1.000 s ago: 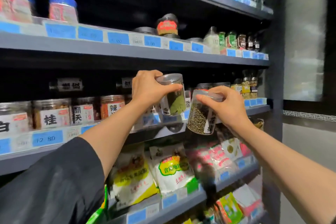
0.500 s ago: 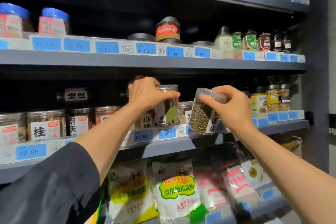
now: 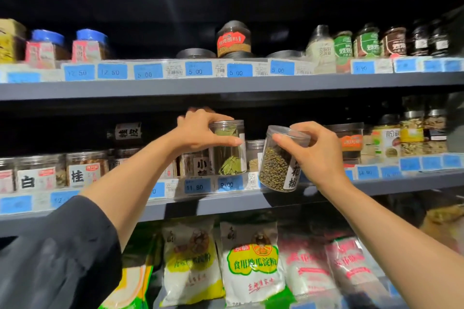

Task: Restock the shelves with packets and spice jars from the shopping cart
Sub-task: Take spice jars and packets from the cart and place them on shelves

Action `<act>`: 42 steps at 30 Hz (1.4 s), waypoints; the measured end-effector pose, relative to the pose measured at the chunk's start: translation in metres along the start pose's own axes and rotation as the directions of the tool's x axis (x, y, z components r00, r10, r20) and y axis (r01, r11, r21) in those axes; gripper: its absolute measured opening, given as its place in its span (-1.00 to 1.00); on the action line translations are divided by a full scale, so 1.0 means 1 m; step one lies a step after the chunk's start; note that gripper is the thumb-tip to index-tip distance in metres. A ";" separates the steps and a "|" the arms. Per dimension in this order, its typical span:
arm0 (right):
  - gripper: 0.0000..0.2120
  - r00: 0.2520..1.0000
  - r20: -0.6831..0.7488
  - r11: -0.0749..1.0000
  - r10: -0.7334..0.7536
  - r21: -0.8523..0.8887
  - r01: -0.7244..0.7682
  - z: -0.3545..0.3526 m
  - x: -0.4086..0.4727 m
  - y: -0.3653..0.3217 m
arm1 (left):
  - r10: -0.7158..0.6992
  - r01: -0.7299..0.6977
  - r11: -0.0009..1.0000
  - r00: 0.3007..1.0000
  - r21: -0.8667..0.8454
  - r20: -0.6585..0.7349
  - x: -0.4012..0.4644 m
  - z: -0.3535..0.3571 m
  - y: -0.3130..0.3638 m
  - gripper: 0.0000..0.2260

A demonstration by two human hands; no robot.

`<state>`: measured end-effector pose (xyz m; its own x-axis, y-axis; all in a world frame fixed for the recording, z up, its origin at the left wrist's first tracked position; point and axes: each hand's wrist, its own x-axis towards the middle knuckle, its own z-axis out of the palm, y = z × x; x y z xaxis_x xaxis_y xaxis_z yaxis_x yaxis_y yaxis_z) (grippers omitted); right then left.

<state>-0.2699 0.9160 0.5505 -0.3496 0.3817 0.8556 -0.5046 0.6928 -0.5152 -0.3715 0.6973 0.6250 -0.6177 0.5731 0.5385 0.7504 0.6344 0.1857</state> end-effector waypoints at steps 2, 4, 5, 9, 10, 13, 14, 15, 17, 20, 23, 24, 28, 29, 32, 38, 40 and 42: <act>-0.56 1.000 0.007 1.000 -0.004 0.014 0.004 0.001 -0.001 0.001 | -0.005 0.011 0.995 0.998 0.098 -0.065 -0.003 0.001 0.005 -0.18; -0.56 1.000 0.021 1.000 -0.009 0.025 0.009 0.002 -0.003 0.003 | 0.018 -0.013 0.997 0.997 0.074 -0.080 -0.007 -0.002 0.010 -0.35; -0.58 1.000 0.030 0.999 -0.009 0.034 0.008 0.002 -0.004 0.004 | 0.044 -0.041 0.998 0.997 0.047 -0.057 -0.008 -0.004 0.011 -0.42; -0.60 0.999 0.036 0.998 -0.002 0.066 0.000 0.004 -0.005 0.006 | 0.099 -0.090 0.989 0.992 -0.115 0.073 -0.015 -0.009 0.002 -0.41; -0.58 0.999 0.035 0.998 -0.001 0.070 -0.001 0.003 -0.005 0.006 | 0.099 -0.092 0.990 0.993 -0.110 0.067 -0.018 -0.007 0.002 -0.37; -0.59 0.999 0.051 0.997 0.000 0.080 -0.004 0.003 -0.005 0.006 | 0.096 -0.097 0.995 0.994 -0.027 -0.046 -0.022 0.003 0.004 -0.32; -0.61 0.998 0.060 0.996 0.003 0.086 -0.008 0.004 -0.004 0.006 | 0.089 -0.091 0.995 0.994 -0.027 -0.068 -0.022 0.006 0.005 -0.33; -0.62 0.998 0.065 0.996 0.004 0.088 -0.010 0.004 -0.004 0.005 | 0.078 -0.081 0.996 0.995 -0.043 -0.067 -0.021 0.006 0.006 -0.33; -0.62 0.998 0.067 0.996 0.017 0.081 -0.022 0.003 0.007 0.000 | 0.080 -0.083 0.994 0.996 -0.068 -0.034 -0.013 -0.003 0.009 -0.34; -0.69 0.998 0.057 0.997 0.011 0.077 -0.015 0.002 0.010 -0.002 | 0.128 -0.132 0.991 0.989 -0.038 -0.077 -0.006 -0.005 0.010 -0.42; -0.69 0.998 0.054 0.997 0.017 0.074 -0.021 0.003 0.010 -0.001 | 0.051 -0.052 0.999 0.984 -0.002 -0.172 -0.008 -0.001 0.021 -0.26; -0.66 0.998 0.053 0.997 0.021 0.073 -0.025 0.004 0.011 -0.001 | 0.020 -0.014 0.999 0.982 0.033 -0.186 -0.008 0.002 0.023 -0.20; -0.63 0.998 0.049 0.998 0.030 0.056 -0.033 0.008 0.013 -0.003 | 0.059 -0.059 0.998 0.996 -0.007 -0.063 -0.008 -0.001 0.023 -0.28; -0.63 0.998 0.048 0.998 0.033 0.054 -0.036 0.009 0.014 -0.003 | 0.080 -0.080 0.992 0.997 -0.097 -0.006 -0.009 -0.003 0.022 -0.35; -0.51 0.998 0.041 0.998 0.038 0.052 -0.040 0.011 0.015 -0.004 | 0.122 -0.123 0.971 0.992 -0.206 -0.017 -0.013 -0.007 0.019 -0.43; -0.49 0.999 0.027 1.000 0.026 0.006 -0.026 0.016 0.019 -0.008 | 0.005 -0.008 1.000 0.957 -0.011 -0.289 -0.010 0.006 0.014 -0.27; -0.49 0.999 0.023 1.000 0.029 -0.011 -0.029 0.019 0.020 -0.008 | 0.019 -0.030 0.997 0.990 -0.072 -0.142 -0.008 0.005 0.010 -0.28; -0.51 0.999 0.019 0.999 0.043 -0.008 -0.043 0.021 0.021 -0.008 | 0.045 -0.049 0.968 0.999 -0.246 -0.023 -0.009 0.002 0.008 -0.37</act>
<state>-0.2895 0.9060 0.5718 -0.3862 0.3996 0.8314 -0.4823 0.6808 -0.5512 -0.3599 0.6983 0.6204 -0.5778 0.5887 0.5653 0.8146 0.4586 0.3551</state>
